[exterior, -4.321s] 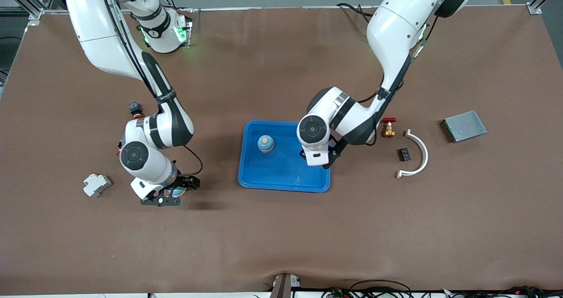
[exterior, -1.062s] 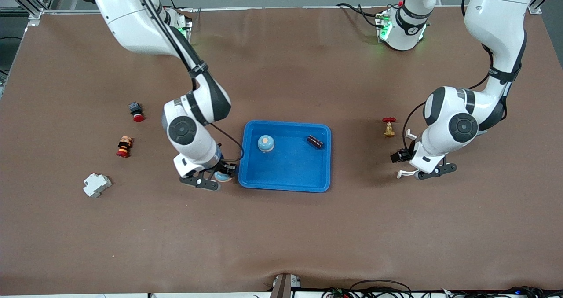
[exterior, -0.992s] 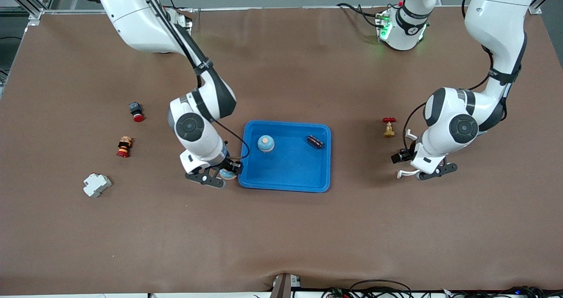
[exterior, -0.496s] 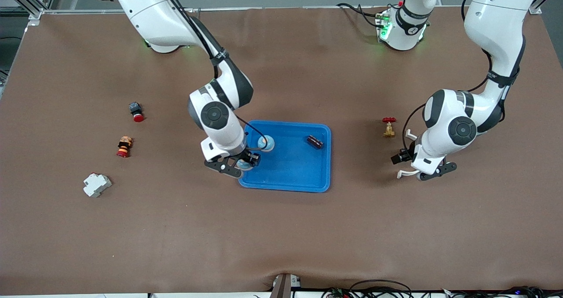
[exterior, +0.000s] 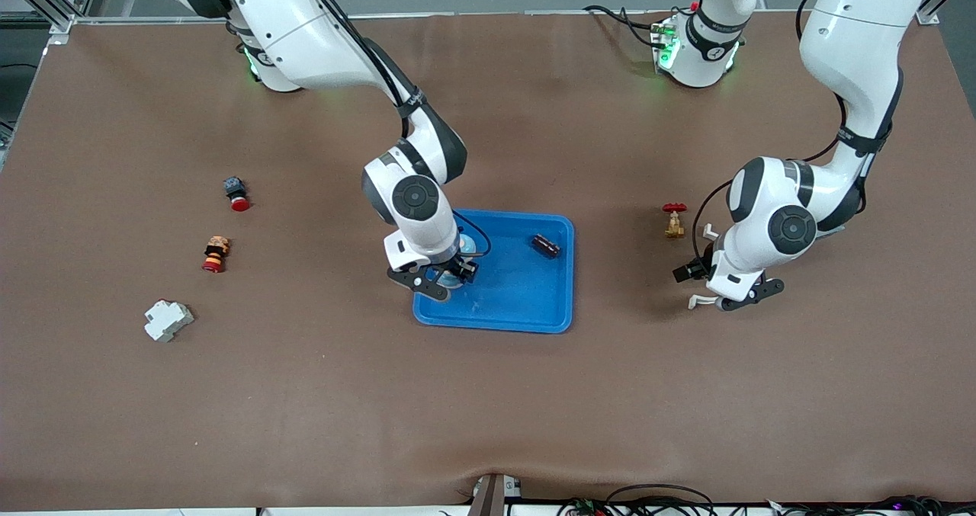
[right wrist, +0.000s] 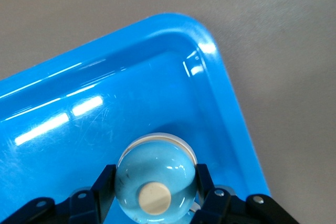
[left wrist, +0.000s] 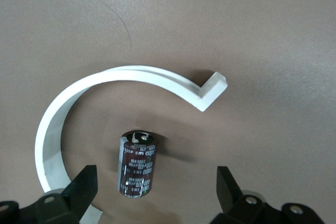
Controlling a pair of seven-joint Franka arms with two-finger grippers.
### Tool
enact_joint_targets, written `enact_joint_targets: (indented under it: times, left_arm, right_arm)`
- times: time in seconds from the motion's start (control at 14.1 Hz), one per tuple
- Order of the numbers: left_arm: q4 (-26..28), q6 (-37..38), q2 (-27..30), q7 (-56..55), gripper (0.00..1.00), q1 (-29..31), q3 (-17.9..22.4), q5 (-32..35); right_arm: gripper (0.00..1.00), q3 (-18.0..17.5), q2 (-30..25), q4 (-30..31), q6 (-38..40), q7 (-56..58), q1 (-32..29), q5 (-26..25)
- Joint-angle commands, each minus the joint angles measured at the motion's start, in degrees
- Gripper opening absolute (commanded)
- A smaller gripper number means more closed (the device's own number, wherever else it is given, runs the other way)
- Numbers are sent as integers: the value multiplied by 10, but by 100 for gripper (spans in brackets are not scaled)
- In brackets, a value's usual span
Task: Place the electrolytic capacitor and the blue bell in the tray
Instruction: 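Carry the bell to the tray while the left gripper lifts the capacitor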
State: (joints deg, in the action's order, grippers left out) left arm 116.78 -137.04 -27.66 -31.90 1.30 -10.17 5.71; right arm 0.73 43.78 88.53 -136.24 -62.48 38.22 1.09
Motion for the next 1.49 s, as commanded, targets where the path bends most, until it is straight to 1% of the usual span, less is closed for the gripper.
enact_joint_targets:
  times: [0.0,0.64,0.71,0.92,1.06,1.2,1.35,1.42]
  left_arm:
    - [0,-2,-8,-16,100,1,-1,16]
    - [-5,-2,-21,-16,100,1,-1,15]
    - [-5,-2,-21,-16,93,1,-1,15]
    - [-5,-2,-21,-16,58,2,-1,15]
    - [-7,-2,-21,-16,38,4,-1,15]
    - [-7,-2,-21,-17,24,4,-1,15]
    - [-7,-2,-21,-17,6,5,-1,15]
    - [-7,-2,-21,-17,0,5,-1,15]
  right_arm:
    - [0,8,29,-39,3,-32,7,-22]
    - [0,8,41,-42,-16,-51,7,-24]
    - [0,9,41,-42,-16,-51,7,-26]
    - [0,9,45,-43,-21,-53,6,-36]
    - [0,9,46,-44,-21,-54,6,-36]
    - [0,9,48,-51,-21,-54,6,-36]
    - [0,9,49,-51,-21,-57,6,-37]
    - [0,9,49,-51,-21,-58,6,-36]
